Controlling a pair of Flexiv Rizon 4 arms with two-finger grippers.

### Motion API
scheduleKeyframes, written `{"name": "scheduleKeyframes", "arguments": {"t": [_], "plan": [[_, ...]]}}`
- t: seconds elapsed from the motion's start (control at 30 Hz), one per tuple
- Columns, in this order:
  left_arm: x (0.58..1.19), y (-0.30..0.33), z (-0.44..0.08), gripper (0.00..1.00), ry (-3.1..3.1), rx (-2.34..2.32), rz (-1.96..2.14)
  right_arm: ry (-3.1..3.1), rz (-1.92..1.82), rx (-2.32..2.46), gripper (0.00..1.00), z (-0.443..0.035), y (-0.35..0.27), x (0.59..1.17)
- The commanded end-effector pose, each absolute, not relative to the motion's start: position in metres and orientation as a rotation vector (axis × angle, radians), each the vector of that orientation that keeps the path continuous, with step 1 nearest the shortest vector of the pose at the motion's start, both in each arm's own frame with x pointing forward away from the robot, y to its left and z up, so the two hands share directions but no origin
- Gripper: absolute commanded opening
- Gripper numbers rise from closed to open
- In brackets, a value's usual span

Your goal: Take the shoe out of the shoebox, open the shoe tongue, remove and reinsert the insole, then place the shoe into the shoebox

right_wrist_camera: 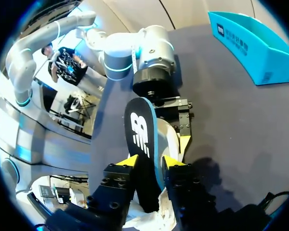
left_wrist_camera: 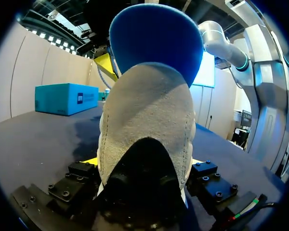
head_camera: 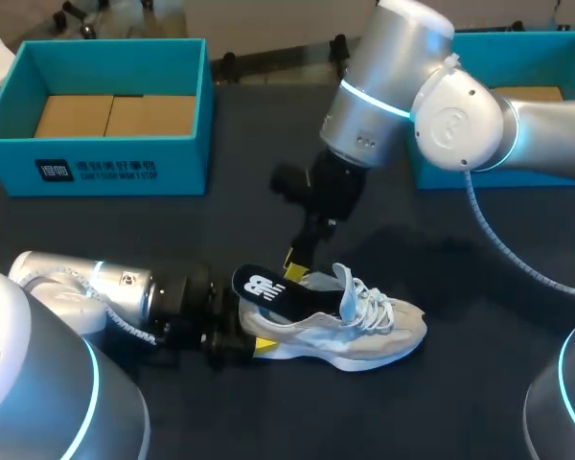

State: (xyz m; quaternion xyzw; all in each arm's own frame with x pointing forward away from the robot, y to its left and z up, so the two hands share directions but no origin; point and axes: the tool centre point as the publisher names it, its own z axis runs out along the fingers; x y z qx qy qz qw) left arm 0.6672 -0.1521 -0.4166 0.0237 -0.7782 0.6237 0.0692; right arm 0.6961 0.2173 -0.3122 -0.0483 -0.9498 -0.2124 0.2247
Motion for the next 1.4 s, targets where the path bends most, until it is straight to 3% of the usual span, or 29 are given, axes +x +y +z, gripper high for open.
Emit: {"name": "scheduleKeyframes", "arguments": {"t": [0.03, 0.1, 0.5, 0.67, 0.8, 1.4], "plan": [[0.668, -0.152, -0.416, 0.00, -2.343, 0.072, 1.877, -2.606, -0.577, -0.130, 0.14, -0.317, 0.222, 0.697], [0.668, -0.152, -0.416, 0.00, -2.343, 0.072, 1.877, -2.609, -0.583, -0.136, 0.00, -0.316, 0.221, 0.696], [0.668, -0.152, -0.416, 0.00, -2.343, 0.072, 1.877, -2.646, -0.583, -0.135, 0.00, -0.298, 0.218, 0.697], [0.668, -0.152, -0.416, 0.00, -2.343, 0.072, 1.877, -2.614, -0.588, -0.084, 0.33, -0.302, 0.224, 0.698], [0.668, -0.152, -0.416, 0.00, -2.343, 0.072, 1.877, -2.588, -0.581, -0.071, 0.42, -0.307, 0.228, 0.699], [0.668, -0.152, -0.416, 0.00, -2.343, 0.072, 1.877, -2.622, -0.599, -0.110, 0.30, -0.304, 0.230, 0.684]]}}
